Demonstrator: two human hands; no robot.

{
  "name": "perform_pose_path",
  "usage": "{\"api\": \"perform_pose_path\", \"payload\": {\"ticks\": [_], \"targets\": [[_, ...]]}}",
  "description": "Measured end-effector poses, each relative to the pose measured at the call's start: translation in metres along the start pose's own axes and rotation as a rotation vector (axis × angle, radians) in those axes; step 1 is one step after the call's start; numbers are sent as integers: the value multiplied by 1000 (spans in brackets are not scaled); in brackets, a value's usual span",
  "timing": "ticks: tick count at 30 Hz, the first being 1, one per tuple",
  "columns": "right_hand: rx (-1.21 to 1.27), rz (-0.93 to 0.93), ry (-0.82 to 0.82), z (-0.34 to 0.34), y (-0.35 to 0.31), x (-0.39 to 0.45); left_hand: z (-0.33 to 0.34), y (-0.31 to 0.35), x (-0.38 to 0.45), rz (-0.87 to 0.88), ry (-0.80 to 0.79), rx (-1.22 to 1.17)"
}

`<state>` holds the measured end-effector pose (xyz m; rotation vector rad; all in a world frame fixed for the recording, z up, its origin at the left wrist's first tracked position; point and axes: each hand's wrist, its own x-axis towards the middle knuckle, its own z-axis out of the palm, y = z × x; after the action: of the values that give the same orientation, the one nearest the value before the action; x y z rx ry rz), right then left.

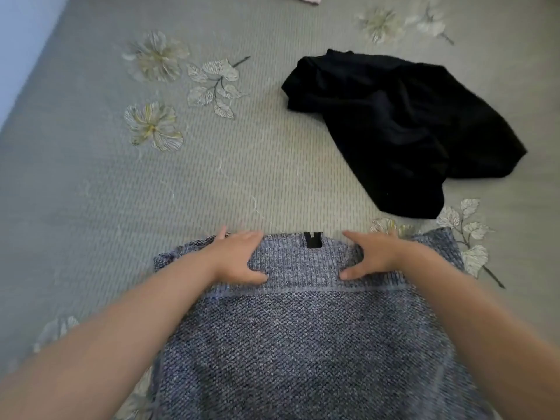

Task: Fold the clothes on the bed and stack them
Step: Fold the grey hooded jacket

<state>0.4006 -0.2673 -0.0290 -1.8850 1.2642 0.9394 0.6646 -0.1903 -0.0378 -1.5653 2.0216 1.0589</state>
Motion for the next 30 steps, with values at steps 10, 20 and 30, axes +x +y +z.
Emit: {"api": "perform_pose_path", "payload": {"ticks": [10, 20, 30], "targets": [[-161, 54, -228, 8, -24, -60, 11, 44, -34, 14, -162, 78], [-204, 84, 212, 58, -52, -158, 14, 71, -107, -38, 116, 201], [-106, 404, 602, 86, 2, -302, -63, 191, -148, 266, 534, 396]]}}
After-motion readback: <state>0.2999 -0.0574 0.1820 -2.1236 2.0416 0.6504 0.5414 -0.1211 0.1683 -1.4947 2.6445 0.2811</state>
